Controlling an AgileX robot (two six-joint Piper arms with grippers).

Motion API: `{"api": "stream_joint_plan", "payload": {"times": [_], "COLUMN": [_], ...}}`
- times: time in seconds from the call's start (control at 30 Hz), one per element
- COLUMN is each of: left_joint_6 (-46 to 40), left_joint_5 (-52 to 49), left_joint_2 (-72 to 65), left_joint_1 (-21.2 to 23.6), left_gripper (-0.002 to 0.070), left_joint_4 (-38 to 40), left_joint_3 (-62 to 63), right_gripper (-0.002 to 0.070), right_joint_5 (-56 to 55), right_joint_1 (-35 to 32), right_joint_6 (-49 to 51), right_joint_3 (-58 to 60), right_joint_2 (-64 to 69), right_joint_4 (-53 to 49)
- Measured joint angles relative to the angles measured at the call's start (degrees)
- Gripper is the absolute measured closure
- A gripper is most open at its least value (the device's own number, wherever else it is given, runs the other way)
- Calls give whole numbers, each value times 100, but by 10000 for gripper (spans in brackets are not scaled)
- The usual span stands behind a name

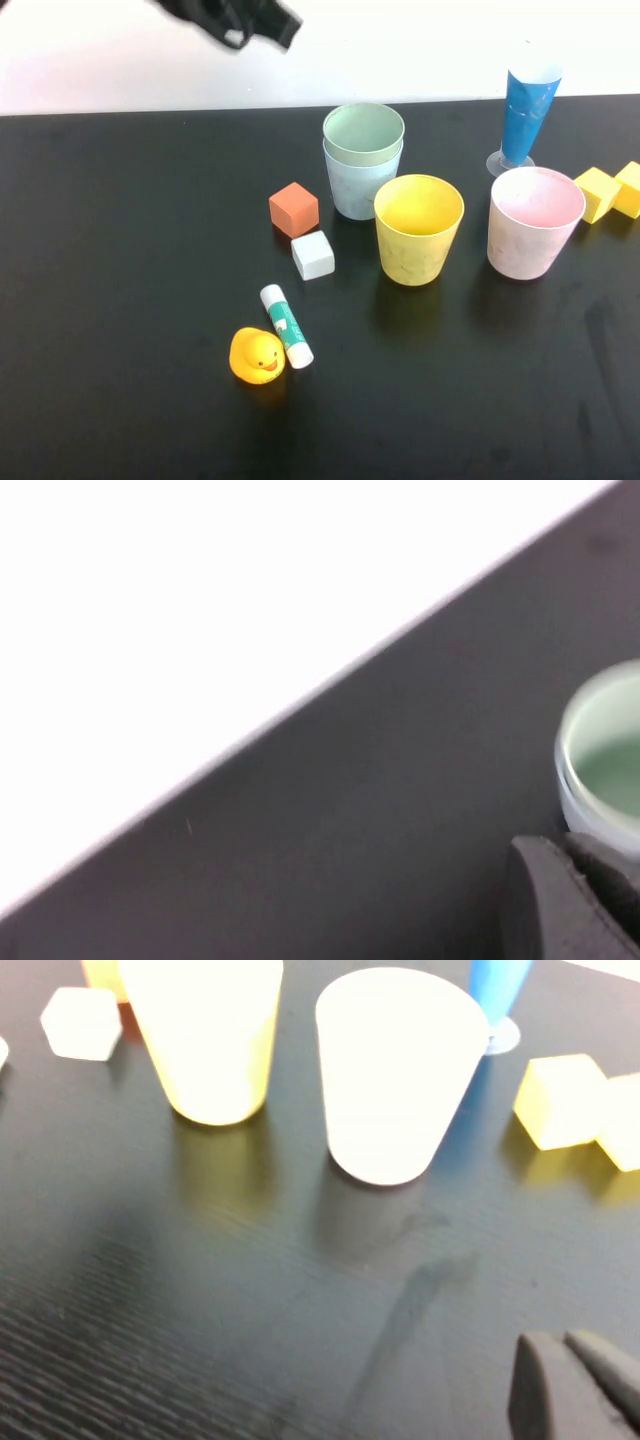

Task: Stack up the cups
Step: Pick up the pink cup

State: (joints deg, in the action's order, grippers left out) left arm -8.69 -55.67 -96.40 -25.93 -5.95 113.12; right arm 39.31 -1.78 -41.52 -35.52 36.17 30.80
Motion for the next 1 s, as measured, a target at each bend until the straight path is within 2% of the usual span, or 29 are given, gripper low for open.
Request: {"api": "stream_joint_plan", "payload": {"times": [0.1,0.33,0.5,0.63,0.77,0.9,0.97,1.0], "left_joint_6": [-59,-12,33,33,45,147,162,170], "left_joint_5": [221,1460,1946,2113,2383,2592,2632,2645], "left_joint_2": [636,2579,3825,4525,4920,5127,5161,5161], "left_joint_1": [0,0,0,0,0,0,0,0], "left_gripper": [672,673,673,673,673,673,673,673], "left_joint_4": [101,189,148,150,150,150,150,150], "left_joint_3": [-1031,-3957,-5411,-6291,-6798,-6974,-6974,-6974], "right_gripper": [678,678,678,678,667,561,437,401], "right_joint_5": [495,2052,2675,2979,3157,3183,3188,3188], "right_joint_1": [0,0,66,534,1309,1713,1768,1781], "right_joint_6": [-12,-458,-496,-337,154,476,738,874], "right_joint_3": [-763,-2488,-3508,-4334,-5139,-5799,-6192,-6324], "right_joint_2": [702,2351,3185,3848,4602,5373,5795,5955], "right_joint_4": [-45,-198,-261,-672,-1587,-2050,-2122,-2167]}}
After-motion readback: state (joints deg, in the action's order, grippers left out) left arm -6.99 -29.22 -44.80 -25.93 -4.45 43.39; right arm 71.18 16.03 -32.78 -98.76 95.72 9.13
